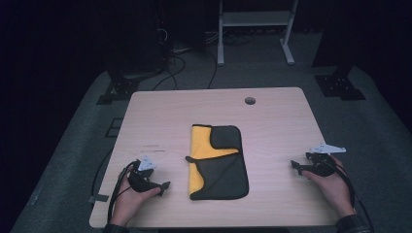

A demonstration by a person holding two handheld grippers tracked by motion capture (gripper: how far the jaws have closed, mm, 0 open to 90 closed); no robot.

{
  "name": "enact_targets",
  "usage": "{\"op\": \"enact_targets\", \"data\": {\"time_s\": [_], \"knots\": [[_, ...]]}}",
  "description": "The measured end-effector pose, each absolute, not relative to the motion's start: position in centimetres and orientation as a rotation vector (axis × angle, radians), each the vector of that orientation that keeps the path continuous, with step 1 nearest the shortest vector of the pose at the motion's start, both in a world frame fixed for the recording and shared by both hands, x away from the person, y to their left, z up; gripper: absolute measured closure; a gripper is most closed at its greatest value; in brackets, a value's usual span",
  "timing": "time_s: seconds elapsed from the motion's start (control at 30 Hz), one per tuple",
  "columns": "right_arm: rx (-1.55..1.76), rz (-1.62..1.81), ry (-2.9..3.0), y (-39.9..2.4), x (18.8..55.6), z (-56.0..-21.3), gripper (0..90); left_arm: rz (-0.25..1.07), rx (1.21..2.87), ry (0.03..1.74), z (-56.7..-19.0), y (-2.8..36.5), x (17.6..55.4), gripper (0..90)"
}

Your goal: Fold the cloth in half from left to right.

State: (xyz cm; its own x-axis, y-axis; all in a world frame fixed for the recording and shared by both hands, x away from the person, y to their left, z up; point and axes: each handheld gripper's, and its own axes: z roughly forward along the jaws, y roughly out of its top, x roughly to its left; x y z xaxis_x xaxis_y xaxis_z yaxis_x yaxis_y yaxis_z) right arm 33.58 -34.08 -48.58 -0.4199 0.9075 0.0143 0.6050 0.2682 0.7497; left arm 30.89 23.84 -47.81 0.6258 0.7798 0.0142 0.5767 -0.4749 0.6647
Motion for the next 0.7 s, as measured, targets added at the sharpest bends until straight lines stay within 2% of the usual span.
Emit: {"op": "enact_targets", "data": {"time_s": [0.17,0.4,0.7], "knots": [[1.375,0.99,2.159,-34.2,33.5,-48.1,42.5,0.44,2.18,1.021,-48.2,24.3,30.5,0.0],[1.334,1.084,2.184,-33.8,33.7,-47.3,52.0,0.437,2.176,0.995,-48.3,24.5,30.6,0.0],[1.224,1.189,2.244,-31.9,35.0,-45.8,52.2,0.431,2.177,0.991,-48.4,24.4,30.8,0.0]]}}
